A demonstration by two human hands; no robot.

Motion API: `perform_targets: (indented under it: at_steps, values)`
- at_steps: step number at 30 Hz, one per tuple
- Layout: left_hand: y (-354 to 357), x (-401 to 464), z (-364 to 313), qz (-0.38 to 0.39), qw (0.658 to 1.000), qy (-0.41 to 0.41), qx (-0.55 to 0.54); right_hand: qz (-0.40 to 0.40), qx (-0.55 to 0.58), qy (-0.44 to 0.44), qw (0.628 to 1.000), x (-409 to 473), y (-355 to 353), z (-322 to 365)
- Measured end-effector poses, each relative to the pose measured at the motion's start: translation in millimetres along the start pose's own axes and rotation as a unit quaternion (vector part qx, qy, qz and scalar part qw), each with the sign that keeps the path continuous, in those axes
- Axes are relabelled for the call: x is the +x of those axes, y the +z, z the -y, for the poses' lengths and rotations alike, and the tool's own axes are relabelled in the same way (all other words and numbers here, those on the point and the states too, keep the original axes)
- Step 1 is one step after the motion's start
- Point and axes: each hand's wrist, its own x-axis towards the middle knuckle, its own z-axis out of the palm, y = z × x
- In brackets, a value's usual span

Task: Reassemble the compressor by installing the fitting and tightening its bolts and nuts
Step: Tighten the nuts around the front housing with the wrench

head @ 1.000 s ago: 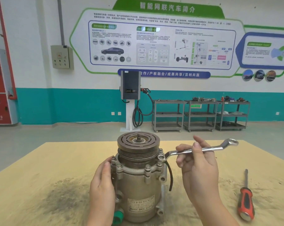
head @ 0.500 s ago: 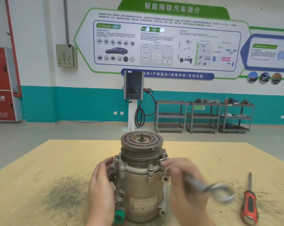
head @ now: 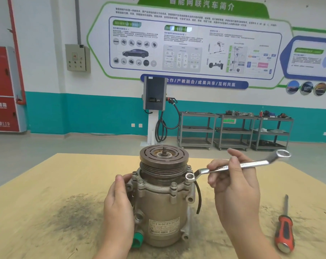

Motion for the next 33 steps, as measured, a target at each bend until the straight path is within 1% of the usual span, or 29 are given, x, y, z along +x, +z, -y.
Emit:
perform_targets:
  at_steps: [2, 5, 7, 8, 9, 10, 12, 13, 15, 17, 19, 20, 21, 22, 24, 26, 27, 28, 30, 33]
  values:
    - [0.7, -8.7, -5.5, 0.027, 0.999, 0.023, 0.017, -0.021, 0.038, 0.054, 0.998, 4.0, -2.4, -3.9]
    - [2.5, -17.9, -8.7, 0.115, 0.989, 0.065, 0.063, -0.048, 0.066, 0.101, 0.992, 9.4, -5.9, -9.5]
    - [2.6, -17.3, -6.3, 0.15, 0.978, 0.09, 0.113, -0.054, 0.078, 0.122, 0.988, 12.1, -7.3, -12.2]
    - [2.5, -15.8, -4.3, 0.155, 0.973, 0.103, 0.137, -0.055, 0.076, 0.116, 0.989, 11.4, -7.0, -13.7]
    - [2.3, -14.1, -2.3, 0.155, 0.968, 0.111, 0.161, -0.056, 0.063, 0.093, 0.992, 8.6, -5.8, -15.6]
    - [1.9, -12.7, -0.7, 0.155, 0.964, 0.113, 0.182, -0.057, 0.038, 0.049, 0.996, 4.1, -3.8, -16.9]
    - [0.6, -10.2, 1.9, 0.157, 0.959, 0.111, 0.21, -0.043, -0.043, -0.096, 0.994, -6.9, 1.1, -18.3]
    - [-0.2, -9.3, 3.0, 0.157, 0.957, 0.111, 0.215, -0.011, -0.088, -0.177, 0.98, -12.3, 3.2, -18.6]
    - [-0.2, -8.5, 4.5, 0.154, 0.957, 0.113, 0.218, 0.096, -0.174, -0.301, 0.933, -21.6, 6.2, -20.2]
    - [1.5, -8.8, 4.6, 0.15, 0.958, 0.112, 0.218, 0.188, -0.255, -0.364, 0.876, -27.1, 9.5, -21.1]
    - [3.3, -9.0, 4.9, 0.147, 0.958, 0.112, 0.221, 0.236, -0.312, -0.393, 0.832, -28.8, 11.8, -20.9]
    - [3.3, -8.6, 5.0, 0.144, 0.958, 0.112, 0.219, 0.246, -0.324, -0.399, 0.822, -28.2, 12.6, -19.0]
    - [2.7, -8.2, 4.6, 0.144, 0.958, 0.114, 0.218, 0.245, -0.322, -0.398, 0.823, -26.6, 12.3, -16.7]
    - [2.1, -7.8, 4.7, 0.146, 0.958, 0.118, 0.217, 0.235, -0.307, -0.388, 0.836, -25.0, 11.3, -13.8]
    - [0.7, -7.3, 5.7, 0.147, 0.958, 0.119, 0.214, 0.186, -0.253, -0.344, 0.885, -21.5, 10.1, -5.8]
    - [0.3, -7.9, 5.4, 0.149, 0.96, 0.112, 0.208, 0.1, -0.169, -0.26, 0.946, -17.7, 10.4, 1.0]
    - [0.9, -8.1, 4.9, 0.153, 0.96, 0.108, 0.208, 0.051, -0.122, -0.205, 0.97, -15.5, 9.7, 2.2]
    - [1.1, -8.1, 4.6, 0.156, 0.959, 0.106, 0.211, 0.007, -0.08, -0.145, 0.986, -12.5, 7.9, 2.0]
    - [1.2, -8.2, 3.7, 0.158, 0.958, 0.107, 0.212, -0.053, -0.01, -0.034, 0.998, -5.3, 2.9, -0.7]
    - [0.7, -7.9, 3.5, 0.16, 0.957, 0.113, 0.213, -0.085, 0.063, 0.084, 0.991, 3.4, -2.6, -6.7]
